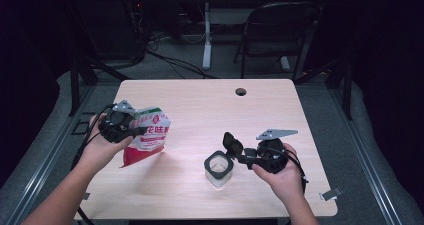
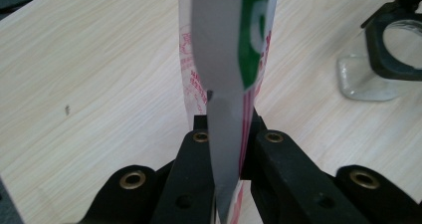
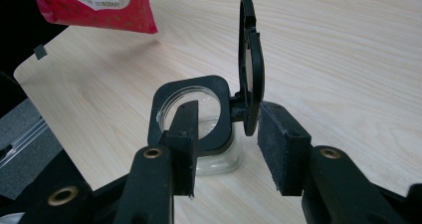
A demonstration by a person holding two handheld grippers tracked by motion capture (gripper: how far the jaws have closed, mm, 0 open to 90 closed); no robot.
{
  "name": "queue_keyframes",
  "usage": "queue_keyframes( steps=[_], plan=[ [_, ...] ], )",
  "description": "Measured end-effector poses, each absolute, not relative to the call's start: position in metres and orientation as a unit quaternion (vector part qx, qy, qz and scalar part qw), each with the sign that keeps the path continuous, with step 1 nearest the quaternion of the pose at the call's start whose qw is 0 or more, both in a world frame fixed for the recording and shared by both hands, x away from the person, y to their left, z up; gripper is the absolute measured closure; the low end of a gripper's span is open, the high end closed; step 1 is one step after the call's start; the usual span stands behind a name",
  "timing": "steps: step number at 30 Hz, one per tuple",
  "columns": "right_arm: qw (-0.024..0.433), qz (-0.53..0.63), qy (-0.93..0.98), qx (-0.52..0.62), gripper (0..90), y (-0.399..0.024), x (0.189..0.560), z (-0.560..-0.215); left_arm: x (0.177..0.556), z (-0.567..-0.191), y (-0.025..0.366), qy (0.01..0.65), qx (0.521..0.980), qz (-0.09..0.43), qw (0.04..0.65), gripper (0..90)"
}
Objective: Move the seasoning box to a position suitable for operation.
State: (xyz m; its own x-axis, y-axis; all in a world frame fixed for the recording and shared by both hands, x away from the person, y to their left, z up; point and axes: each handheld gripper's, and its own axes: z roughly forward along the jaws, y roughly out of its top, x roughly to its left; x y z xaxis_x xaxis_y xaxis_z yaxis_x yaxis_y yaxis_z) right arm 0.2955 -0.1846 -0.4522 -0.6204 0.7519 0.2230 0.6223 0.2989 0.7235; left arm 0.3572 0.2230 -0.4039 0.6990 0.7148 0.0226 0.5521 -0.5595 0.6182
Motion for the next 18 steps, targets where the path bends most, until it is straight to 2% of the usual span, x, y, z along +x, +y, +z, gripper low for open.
queue_keyframes(
  steps=[18],
  plan=[
    [0.075, 0.429, 0.801, 0.411, 60.6, -0.181, 0.287, -0.440, 0.345, -0.409, 0.172, 0.299, 0.895, 0.103, 0.313, 90.0]
  ],
)
